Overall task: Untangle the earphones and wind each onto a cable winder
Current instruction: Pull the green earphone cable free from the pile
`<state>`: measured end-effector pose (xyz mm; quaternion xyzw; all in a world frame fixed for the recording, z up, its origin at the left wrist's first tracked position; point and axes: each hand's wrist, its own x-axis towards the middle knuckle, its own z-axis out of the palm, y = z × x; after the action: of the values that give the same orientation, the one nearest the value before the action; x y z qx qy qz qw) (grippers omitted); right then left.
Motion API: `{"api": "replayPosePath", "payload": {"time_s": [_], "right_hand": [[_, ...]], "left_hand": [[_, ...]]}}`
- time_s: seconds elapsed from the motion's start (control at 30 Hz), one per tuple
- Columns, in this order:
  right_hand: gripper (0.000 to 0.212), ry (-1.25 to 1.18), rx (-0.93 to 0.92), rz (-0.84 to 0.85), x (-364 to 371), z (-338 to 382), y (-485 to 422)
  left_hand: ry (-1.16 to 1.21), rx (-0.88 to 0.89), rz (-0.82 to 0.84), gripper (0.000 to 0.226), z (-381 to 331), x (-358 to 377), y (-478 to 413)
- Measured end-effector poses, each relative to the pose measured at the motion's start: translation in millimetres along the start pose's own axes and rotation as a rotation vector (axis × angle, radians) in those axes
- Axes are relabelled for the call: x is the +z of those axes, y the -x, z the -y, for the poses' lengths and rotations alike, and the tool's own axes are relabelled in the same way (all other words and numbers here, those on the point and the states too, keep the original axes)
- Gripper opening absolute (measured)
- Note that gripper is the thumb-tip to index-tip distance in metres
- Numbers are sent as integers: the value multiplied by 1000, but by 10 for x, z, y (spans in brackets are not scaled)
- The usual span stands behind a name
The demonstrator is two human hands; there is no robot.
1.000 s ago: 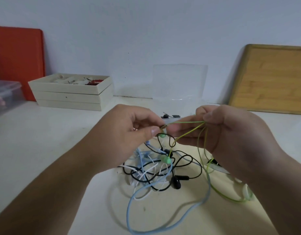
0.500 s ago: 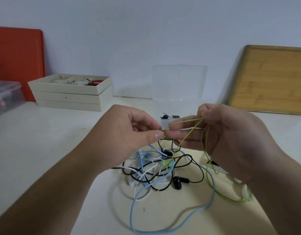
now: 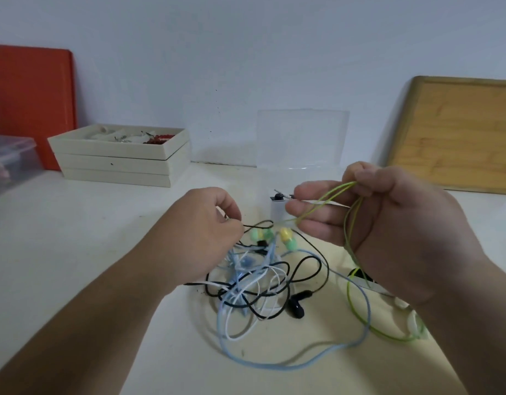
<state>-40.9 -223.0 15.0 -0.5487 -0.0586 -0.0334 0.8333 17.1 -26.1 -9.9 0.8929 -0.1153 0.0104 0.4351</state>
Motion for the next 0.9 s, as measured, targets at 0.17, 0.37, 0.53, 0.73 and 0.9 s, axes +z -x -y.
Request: {"api": "replayPosePath", "payload": {"time_s": [0.17,0.37,0.53,0.73,0.9], "right_hand": [[27,-39,-36,-186,-2,-7,-40],[31,-128,-42,-219,9,18,-49],[30,-156,-13,-196,44,-7,-30],[33,-201,8,-133,67,-1,-8],[39,-212,20,-58,90,-17,4]], "left_hand": [[54,4,-61,21,-32,-85,-1],[90,263,149,24,-27,-70,34],[13,305,201,13,-21,20,37],[63,388,243,23,-5,92,44],[113,459,396,26,-75,179,109]]}}
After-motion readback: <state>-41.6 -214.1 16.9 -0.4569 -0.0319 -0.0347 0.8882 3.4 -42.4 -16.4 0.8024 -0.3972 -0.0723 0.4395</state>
